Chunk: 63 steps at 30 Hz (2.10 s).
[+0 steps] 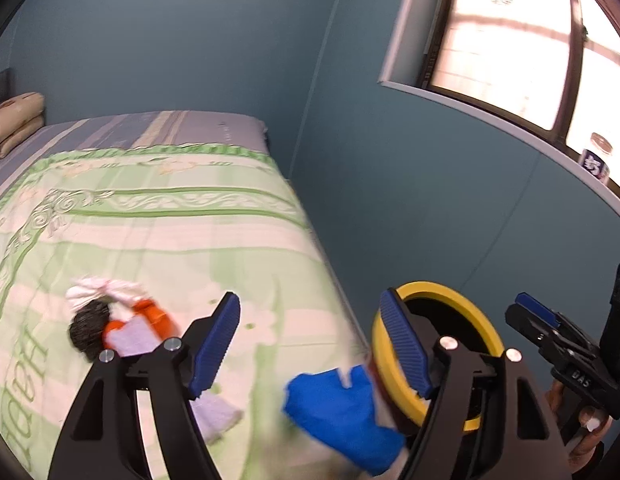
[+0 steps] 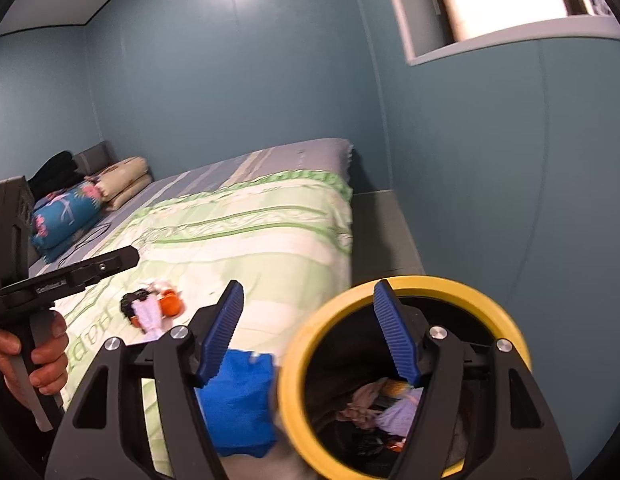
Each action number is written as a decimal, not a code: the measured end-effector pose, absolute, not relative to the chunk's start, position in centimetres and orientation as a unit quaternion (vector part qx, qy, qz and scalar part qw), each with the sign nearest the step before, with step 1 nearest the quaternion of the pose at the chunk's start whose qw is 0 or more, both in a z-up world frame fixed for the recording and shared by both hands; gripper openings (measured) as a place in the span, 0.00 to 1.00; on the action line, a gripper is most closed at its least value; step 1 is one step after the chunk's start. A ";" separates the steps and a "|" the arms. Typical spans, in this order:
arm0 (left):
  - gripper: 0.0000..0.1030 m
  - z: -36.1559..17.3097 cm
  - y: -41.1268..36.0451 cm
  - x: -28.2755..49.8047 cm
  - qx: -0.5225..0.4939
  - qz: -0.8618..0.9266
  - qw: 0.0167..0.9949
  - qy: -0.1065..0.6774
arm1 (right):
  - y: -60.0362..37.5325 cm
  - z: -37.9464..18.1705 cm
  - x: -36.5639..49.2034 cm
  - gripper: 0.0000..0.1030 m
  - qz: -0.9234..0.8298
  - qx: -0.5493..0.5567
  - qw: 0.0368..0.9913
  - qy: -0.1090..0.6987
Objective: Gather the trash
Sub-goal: 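Open both tools to drop the pink cloth and foam net into the bin, then grasp the blue plastic with right tool while left tool grasps another lavender foam net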
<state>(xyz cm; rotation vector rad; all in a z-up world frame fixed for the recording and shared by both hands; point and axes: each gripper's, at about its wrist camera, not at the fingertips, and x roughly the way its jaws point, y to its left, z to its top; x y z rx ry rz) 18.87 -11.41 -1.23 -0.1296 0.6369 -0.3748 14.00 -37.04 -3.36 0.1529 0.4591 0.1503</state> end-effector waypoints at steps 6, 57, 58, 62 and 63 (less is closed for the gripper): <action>0.68 -2.8 -8.0 18.8 -0.067 -0.146 0.929 0.333 | -33.7 -3.8 14.2 0.63 0.108 0.053 0.964 0.237; 0.54 -16.3 -4.8 24.8 -0.101 -0.046 0.870 0.480 | -24.3 -16.5 17.6 0.62 0.141 -0.089 0.913 0.373; 0.52 -16.3 -4.9 25.0 -0.094 -0.042 0.872 0.478 | -24.2 -16.8 17.7 0.61 0.141 -0.087 0.911 0.377; 0.38 -16.4 -5.0 25.2 -0.080 -0.032 0.878 0.471 | -23.8 -17.2 18.0 0.55 0.133 -0.096 0.910 0.382; 0.35 -16.4 -5.1 25.2 -0.077 -0.030 0.879 0.469 | -23.8 -17.1 18.1 0.51 0.133 -0.095 0.910 0.381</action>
